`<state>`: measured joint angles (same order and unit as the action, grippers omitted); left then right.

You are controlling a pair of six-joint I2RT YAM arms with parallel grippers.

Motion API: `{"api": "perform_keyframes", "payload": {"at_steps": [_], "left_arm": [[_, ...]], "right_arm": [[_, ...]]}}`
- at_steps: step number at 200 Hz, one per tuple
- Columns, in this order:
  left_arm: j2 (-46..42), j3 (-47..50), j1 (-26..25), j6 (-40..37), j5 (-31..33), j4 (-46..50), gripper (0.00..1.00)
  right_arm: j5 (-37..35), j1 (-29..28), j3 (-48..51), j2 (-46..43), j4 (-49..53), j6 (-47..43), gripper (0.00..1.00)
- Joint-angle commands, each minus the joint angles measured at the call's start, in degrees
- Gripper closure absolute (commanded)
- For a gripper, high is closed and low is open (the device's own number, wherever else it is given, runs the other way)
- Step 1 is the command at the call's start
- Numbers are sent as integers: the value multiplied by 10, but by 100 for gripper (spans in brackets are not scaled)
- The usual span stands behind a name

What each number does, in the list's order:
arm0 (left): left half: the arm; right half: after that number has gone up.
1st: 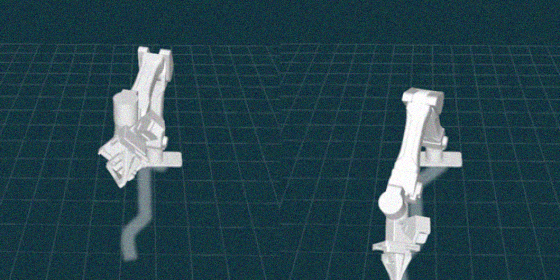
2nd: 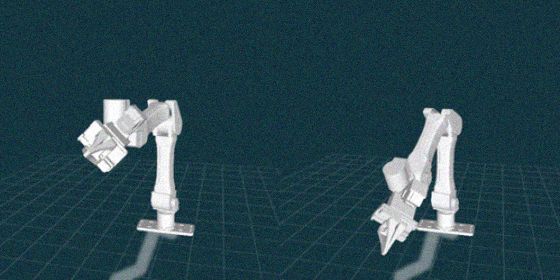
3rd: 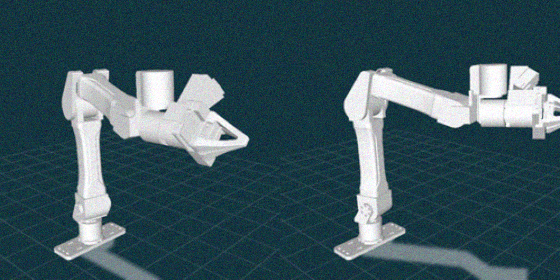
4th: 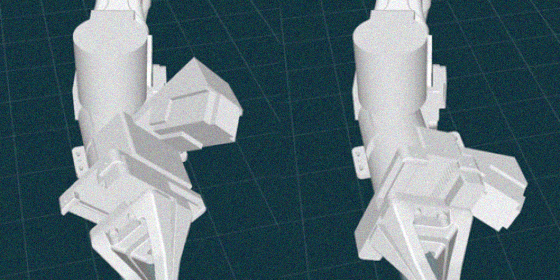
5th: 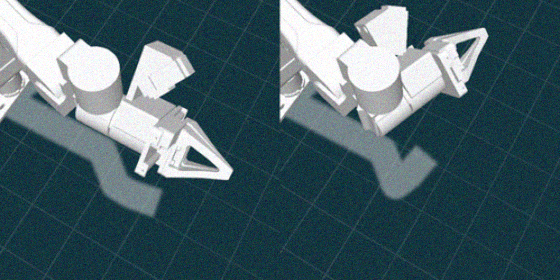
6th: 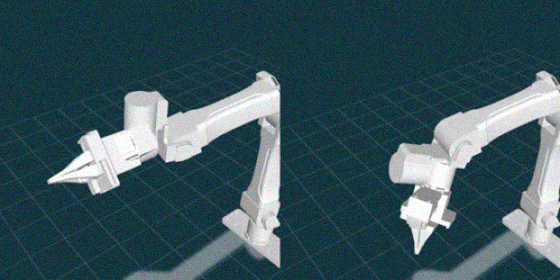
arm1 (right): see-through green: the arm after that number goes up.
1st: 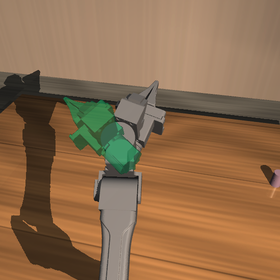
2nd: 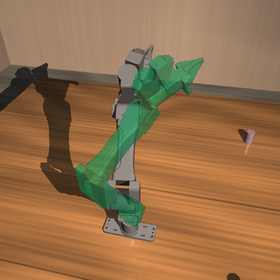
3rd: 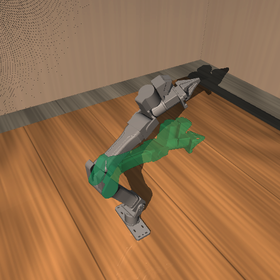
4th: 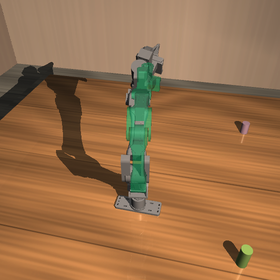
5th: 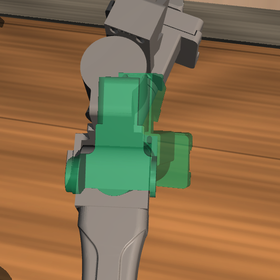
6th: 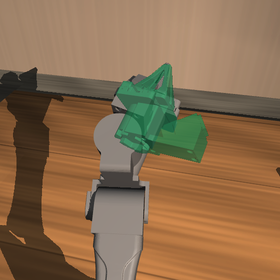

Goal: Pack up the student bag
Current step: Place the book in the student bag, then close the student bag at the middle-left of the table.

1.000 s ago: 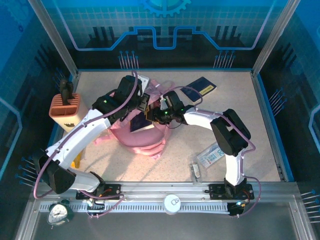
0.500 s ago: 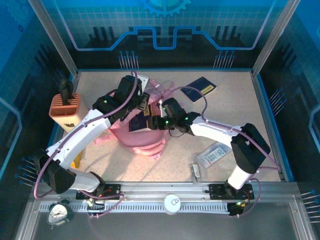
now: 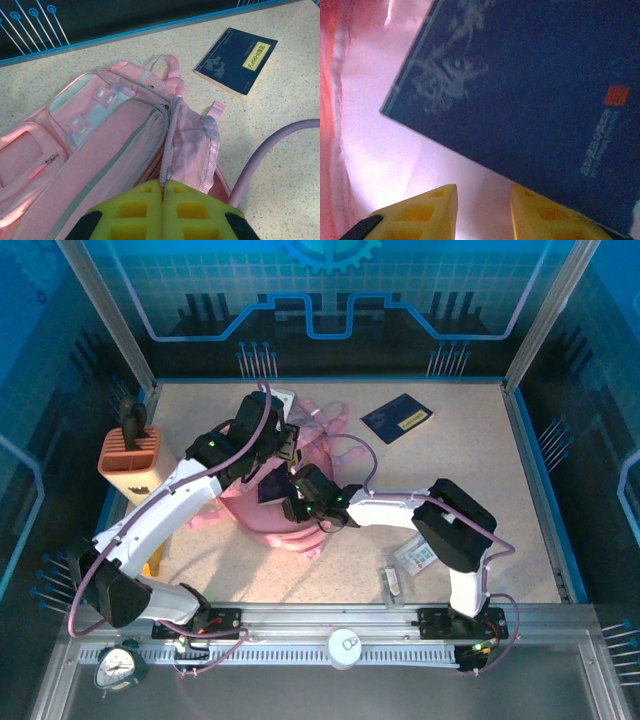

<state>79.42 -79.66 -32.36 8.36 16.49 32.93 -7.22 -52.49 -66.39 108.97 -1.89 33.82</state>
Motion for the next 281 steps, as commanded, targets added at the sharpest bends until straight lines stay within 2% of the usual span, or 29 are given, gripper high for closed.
{"api": "perform_keyframes", "payload": {"at_steps": [1, 45, 80, 102, 135, 168, 204, 234, 269, 281], "left_arm": [[-22, -4, 5, 23, 1, -48, 100], [-39, 15, 5, 34, 7, -40, 100], [-43, 22, 5, 51, 1, -26, 100], [-47, 33, 5, 62, -17, -16, 100], [-55, 75, 5, 74, -28, -15, 100], [-62, 135, 5, 111, -81, -46, 99], [-79, 213, 5, 145, -124, -66, 94], [-95, 260, 5, 162, -158, -97, 87], [-113, 269, 3, 175, -208, -104, 65], [-131, 283, 0, 183, -227, -122, 59]], "right_arm": [[-83, 9, -35, 10, -57, -40, 65], [-59, 2, -5, -19, -71, -73, 62], [-40, -16, 79, -127, -75, -97, 54], [-41, -9, 124, -204, -35, -90, 50], [-29, 34, 138, -286, 55, -80, 45], [16, 118, 117, -313, 111, -74, 41], [93, 232, 97, -283, 118, -31, 40], [118, 269, 47, -197, 123, -25, 40], [138, 316, -28, -85, 112, 10, 41], [121, 323, -64, -48, 121, 9, 41]]}}
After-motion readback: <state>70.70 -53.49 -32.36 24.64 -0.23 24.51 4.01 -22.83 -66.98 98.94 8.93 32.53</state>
